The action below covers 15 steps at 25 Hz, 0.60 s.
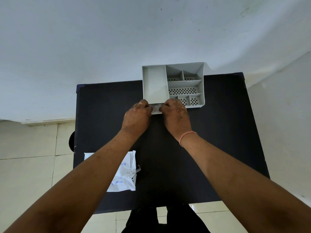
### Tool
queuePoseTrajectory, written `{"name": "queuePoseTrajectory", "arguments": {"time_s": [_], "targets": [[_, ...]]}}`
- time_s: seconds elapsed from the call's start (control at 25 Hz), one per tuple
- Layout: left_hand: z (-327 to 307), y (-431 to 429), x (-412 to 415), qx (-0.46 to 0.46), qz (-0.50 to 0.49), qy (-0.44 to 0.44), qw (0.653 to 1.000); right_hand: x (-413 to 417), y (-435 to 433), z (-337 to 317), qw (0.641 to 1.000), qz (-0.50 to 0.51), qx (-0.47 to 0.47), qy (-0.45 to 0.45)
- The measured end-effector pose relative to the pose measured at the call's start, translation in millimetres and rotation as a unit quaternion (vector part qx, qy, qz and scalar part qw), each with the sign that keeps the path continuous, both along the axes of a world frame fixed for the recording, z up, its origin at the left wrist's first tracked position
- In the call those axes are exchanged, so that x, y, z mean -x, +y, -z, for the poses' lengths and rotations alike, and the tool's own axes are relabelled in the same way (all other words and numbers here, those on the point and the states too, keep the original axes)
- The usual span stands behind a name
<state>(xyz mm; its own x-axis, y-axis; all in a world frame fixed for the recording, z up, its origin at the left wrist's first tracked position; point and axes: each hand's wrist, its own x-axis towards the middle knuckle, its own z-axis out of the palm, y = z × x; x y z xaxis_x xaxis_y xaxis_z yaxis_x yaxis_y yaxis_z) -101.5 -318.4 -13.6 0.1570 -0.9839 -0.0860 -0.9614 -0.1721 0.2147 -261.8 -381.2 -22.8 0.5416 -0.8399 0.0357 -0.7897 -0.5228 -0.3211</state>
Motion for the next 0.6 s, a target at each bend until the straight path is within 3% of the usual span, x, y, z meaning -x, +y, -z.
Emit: {"name": "queuePoseTrajectory", "arguments": {"time_s": [0.24,0.6], "targets": [[1,-5,-2,0.001,-0.082,0.057,0.995,-5,-9,-2,0.998,0.061,-0.023,-0.004],[10,-10,-15,0.068,-0.097,0.125,0.985,-8,-12,3,0.994,0.095,-0.034,-0.049]]}}
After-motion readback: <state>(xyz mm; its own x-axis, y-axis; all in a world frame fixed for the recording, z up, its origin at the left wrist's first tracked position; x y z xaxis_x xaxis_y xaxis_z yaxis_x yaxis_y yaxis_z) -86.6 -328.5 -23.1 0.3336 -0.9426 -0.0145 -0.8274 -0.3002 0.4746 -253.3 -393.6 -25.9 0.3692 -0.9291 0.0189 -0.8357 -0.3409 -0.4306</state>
